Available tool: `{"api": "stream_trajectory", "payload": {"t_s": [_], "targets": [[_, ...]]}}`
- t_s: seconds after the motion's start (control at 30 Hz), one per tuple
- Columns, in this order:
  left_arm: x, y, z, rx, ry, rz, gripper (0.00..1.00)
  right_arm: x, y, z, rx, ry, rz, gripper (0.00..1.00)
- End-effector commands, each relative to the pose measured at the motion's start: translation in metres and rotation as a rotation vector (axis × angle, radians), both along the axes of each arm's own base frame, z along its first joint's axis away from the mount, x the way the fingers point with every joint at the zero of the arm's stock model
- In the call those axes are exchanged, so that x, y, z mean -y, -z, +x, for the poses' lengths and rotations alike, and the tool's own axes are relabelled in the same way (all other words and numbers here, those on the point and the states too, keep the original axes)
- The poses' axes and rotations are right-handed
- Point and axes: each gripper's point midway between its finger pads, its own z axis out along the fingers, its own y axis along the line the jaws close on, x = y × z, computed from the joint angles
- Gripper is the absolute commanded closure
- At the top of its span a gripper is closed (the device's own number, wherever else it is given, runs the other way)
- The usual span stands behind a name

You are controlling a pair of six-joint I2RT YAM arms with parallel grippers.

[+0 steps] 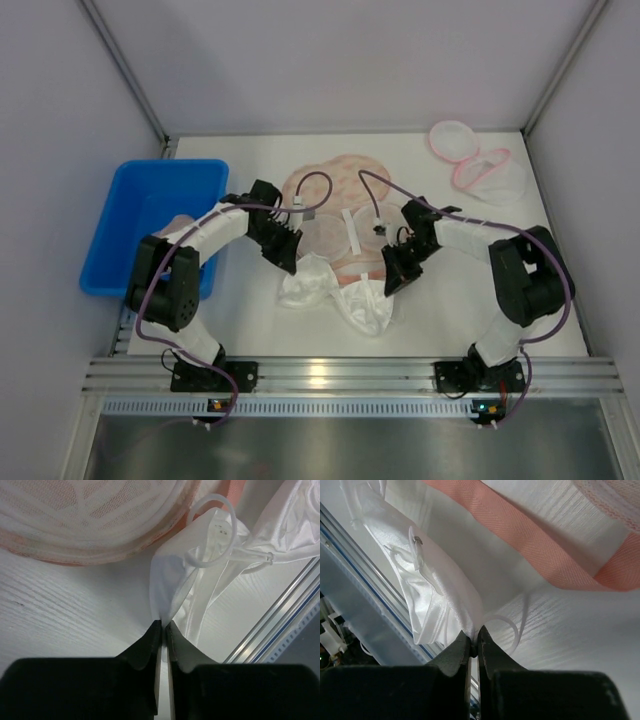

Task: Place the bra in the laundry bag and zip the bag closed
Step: Pick up the bra from the center of the board.

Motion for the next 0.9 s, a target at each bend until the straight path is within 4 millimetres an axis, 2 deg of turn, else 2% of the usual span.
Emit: {"api": "stream_trajectory", "payload": {"t_s": [0.0,0.03,0.1,0.13,0.3,0.43,0.47,0.53,0.57,0.63,0.67,0.73,0.77,0.83,0.87], "targets": [[0.002,-0.008,-0.012,0.001,0.013,-0.034,0.89,-0.006,-0.024,0.016,0.109,-0.028,0.027,1.0],[0.003,-0.01,-0.014,-0.006,0.007,-0.04,0.95,-0.005,-0.026,0.015,0.109,-0.03,0.021,1.0],[0.003,-0.015,-0.017,-0.002,0.0,-0.055,1.0,-0.004,-0.032,0.018,0.134,-0.035,0.016,1.0],[0.004,-0.018,-0.017,-0.004,-0.006,-0.061,1.0,-0.002,-0.034,0.016,0.124,-0.037,0.002,1.0],[0.011,-0.036,-0.019,-0.024,-0.022,-0.101,1.0,0.0,-0.057,0.031,0.182,-0.043,-0.021,1.0],[0.022,-0.058,-0.007,-0.016,-0.045,-0.155,1.0,0.0,-0.07,0.043,0.186,-0.05,-0.036,1.0],[0.025,-0.06,-0.005,-0.022,-0.048,-0.163,1.0,0.001,-0.08,0.053,0.204,-0.047,-0.035,1.0],[0.029,-0.067,0.0,-0.027,-0.057,-0.18,1.0,0.003,-0.082,0.064,0.193,-0.044,-0.046,1.0],[0.034,-0.072,0.005,-0.023,-0.053,-0.198,1.0,0.005,-0.094,0.08,0.231,-0.034,-0.037,1.0],[0.038,-0.078,0.013,-0.019,-0.06,-0.213,1.0,0.009,-0.097,0.09,0.218,-0.026,-0.056,1.0],[0.041,-0.087,0.021,0.006,-0.061,-0.225,1.0,0.01,-0.106,0.107,0.252,-0.021,-0.054,1.0],[0.044,-0.085,0.03,-0.021,-0.08,-0.232,1.0,0.013,-0.113,0.119,0.263,-0.016,-0.066,1.0],[0.045,-0.088,0.037,-0.019,-0.09,-0.239,1.0,0.013,-0.122,0.134,0.302,-0.006,-0.061,1.0],[0.048,-0.084,0.054,-0.026,-0.106,-0.236,1.0,0.016,-0.113,0.149,0.295,-0.004,-0.08,1.0],[0.046,-0.081,0.061,-0.028,-0.119,-0.232,1.0,0.018,-0.108,0.165,0.302,0.008,-0.087,1.0]]}}
